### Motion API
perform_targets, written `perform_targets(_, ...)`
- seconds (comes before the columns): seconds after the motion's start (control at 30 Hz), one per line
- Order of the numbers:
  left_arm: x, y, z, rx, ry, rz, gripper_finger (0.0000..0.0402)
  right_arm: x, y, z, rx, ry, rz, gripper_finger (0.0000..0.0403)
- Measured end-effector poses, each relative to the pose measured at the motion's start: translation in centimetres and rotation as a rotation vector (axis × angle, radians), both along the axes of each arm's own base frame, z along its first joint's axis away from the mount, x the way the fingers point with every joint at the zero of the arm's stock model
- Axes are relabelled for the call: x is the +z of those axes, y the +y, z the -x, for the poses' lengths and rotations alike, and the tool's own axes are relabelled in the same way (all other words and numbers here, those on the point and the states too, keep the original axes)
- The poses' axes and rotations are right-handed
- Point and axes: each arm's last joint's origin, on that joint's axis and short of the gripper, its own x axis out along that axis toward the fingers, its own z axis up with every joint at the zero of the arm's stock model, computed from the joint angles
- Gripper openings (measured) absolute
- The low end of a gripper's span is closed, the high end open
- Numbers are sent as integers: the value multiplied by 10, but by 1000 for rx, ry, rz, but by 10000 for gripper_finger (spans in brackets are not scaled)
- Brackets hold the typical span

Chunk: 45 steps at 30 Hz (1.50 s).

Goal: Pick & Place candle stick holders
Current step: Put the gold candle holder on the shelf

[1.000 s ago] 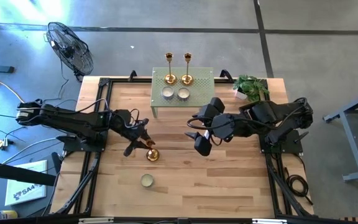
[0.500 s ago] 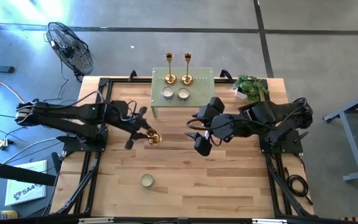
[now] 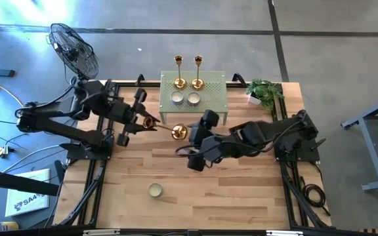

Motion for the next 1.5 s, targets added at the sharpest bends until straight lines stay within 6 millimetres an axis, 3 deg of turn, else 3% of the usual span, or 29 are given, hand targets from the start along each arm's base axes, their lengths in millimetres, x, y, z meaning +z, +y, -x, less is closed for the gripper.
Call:
perform_targets(0.17,4,-1,-10,-45,-50,35,96,10,-7,-10,22,-95,30,328)
perform_targets(0.3,-3,-2,-32,-81,-21,65,96,14,-10,-14,79,-125,30,327)
perform_targets(0.5,-13,-13,-56,-154,-15,73,96,8,-13,-21,115,-103,11,327)
perform_targets(0.8,-14,-13,-58,-147,-13,74,96,6,-13,-20,102,-91,21,313)
perform_targets(1.13,-14,-13,-59,-129,-10,74,96,3,-14,-19,88,-50,26,193)
perform_targets(1.43,-14,-12,-59,-94,-26,36,113,2,-13,-19,133,-34,46,17)
perform_targets(1.5,-14,-12,-59,-93,-30,24,123,2,-13,-19,132,-33,52,15)
